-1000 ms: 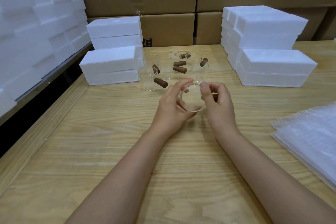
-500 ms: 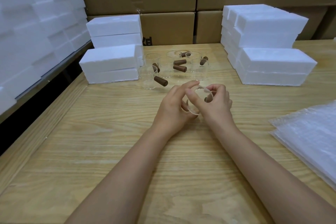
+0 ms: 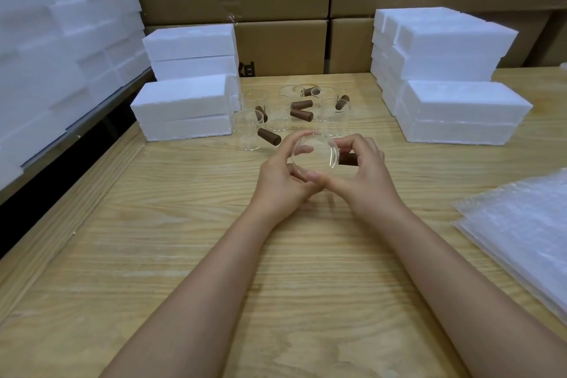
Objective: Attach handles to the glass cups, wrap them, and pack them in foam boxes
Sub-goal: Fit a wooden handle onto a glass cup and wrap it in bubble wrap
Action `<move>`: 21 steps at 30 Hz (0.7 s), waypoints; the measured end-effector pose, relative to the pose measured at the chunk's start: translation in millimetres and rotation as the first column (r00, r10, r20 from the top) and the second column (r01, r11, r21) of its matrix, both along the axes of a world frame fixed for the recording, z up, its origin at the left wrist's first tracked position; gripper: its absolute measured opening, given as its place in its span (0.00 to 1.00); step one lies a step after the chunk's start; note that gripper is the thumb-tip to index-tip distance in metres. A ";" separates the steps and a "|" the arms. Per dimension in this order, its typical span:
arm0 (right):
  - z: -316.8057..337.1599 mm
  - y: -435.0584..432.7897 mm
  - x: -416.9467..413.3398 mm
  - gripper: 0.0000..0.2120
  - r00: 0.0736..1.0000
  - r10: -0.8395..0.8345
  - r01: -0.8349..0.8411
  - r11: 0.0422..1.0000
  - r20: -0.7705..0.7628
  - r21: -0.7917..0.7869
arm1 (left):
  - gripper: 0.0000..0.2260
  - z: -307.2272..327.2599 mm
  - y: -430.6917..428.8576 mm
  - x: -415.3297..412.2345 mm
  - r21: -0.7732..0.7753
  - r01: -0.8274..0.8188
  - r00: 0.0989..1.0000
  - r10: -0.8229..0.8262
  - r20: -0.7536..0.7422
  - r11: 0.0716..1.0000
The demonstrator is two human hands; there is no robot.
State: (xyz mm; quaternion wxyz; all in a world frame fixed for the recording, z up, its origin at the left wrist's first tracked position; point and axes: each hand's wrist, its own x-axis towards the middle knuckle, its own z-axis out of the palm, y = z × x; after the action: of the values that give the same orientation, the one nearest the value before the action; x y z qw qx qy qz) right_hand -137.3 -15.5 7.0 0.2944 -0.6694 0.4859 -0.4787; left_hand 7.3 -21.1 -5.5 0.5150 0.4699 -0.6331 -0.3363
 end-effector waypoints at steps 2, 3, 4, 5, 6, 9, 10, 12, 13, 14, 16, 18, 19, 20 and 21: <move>1.3 -0.6 -2.1 0.20 0.999 0.042 -0.041 0.999 0.031 -0.016 | 0.29 1.2 1.8 0.1 0.014 0.008 0.999 -0.007 -0.042 1.000; 2.2 -0.7 -3.2 0.18 0.997 0.062 -0.061 0.998 0.048 -0.017 | 0.29 1.4 2.2 0.1 0.016 0.008 0.998 -0.007 -0.056 1.000; 3.0 -0.7 -4.0 0.17 0.995 0.078 -0.077 0.997 0.066 -0.016 | 0.29 1.4 2.5 0.2 0.016 0.010 0.998 -0.009 -0.061 1.000; 3.8 -0.7 -4.6 0.15 0.993 0.087 -0.086 0.996 0.082 -0.013 | 0.29 1.4 2.2 0.3 0.015 0.011 0.998 -0.010 -0.060 1.000; 4.3 -0.8 -4.7 0.13 0.992 0.087 -0.086 0.996 0.094 -0.010 | 0.30 1.3 1.9 0.5 0.014 0.010 0.998 -0.010 -0.055 1.000; 5.6 -1.6 -3.5 0.06 0.989 0.048 -0.049 0.999 0.140 0.000 | 0.31 0.7 0.6 0.8 -0.003 0.003 1.000 -0.003 -0.028 1.000; 5.8 -2.3 -3.0 0.03 0.986 0.034 -0.035 0.999 0.164 0.005 | 0.31 0.3 0.7 0.6 -0.011 0.005 1.000 -0.005 -0.013 1.000; 6.0 -3.5 -1.5 0.05 0.982 0.000 -0.002 1.000 0.188 0.013 | 0.31 0.0 1.4 0.1 -0.032 0.013 1.000 -0.012 0.022 0.999; 5.5 -3.7 -0.6 0.08 0.979 -0.019 0.016 1.000 0.201 0.017 | 0.31 0.1 1.7 -0.4 -0.044 0.015 0.999 -0.013 0.044 0.999; 5.1 -4.0 0.6 0.10 0.975 -0.041 0.037 0.999 0.219 0.021 | 0.31 0.4 2.1 -0.9 -0.055 0.013 0.998 -0.009 0.066 0.998; 3.5 -3.6 2.9 0.13 0.962 -0.091 0.087 0.996 0.256 0.029 | 0.31 0.6 2.1 -2.6 -0.078 0.009 0.993 0.000 0.114 0.997; 0.8 -3.1 5.8 0.14 0.952 -0.155 0.152 0.988 0.264 0.032 | 0.32 0.2 2.4 -4.4 -0.123 0.020 0.987 0.001 0.163 0.992; -0.2 -2.4 7.4 0.14 0.947 -0.190 0.187 0.982 0.261 0.034 | 0.32 -0.5 2.5 -5.2 -0.144 0.027 0.983 0.000 0.182 0.989; -1.2 -2.0 9.1 0.14 0.940 -0.226 0.223 0.974 0.255 0.039 | 0.32 -1.4 2.4 -5.6 -0.155 0.033 0.981 -0.002 0.196 0.987; -1.7 -1.1 10.6 0.14 0.933 -0.261 0.257 0.965 0.248 0.047 | 0.32 -2.7 1.8 -6.1 -0.160 0.037 0.978 -0.003 0.207 0.986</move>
State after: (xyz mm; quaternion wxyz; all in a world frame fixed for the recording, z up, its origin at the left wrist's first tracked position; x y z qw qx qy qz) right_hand -126.7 -16.6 5.3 0.2926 -0.5314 0.5318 -0.5909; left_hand 1.2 -19.3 -8.2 0.4798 0.4522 -0.7132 -0.2378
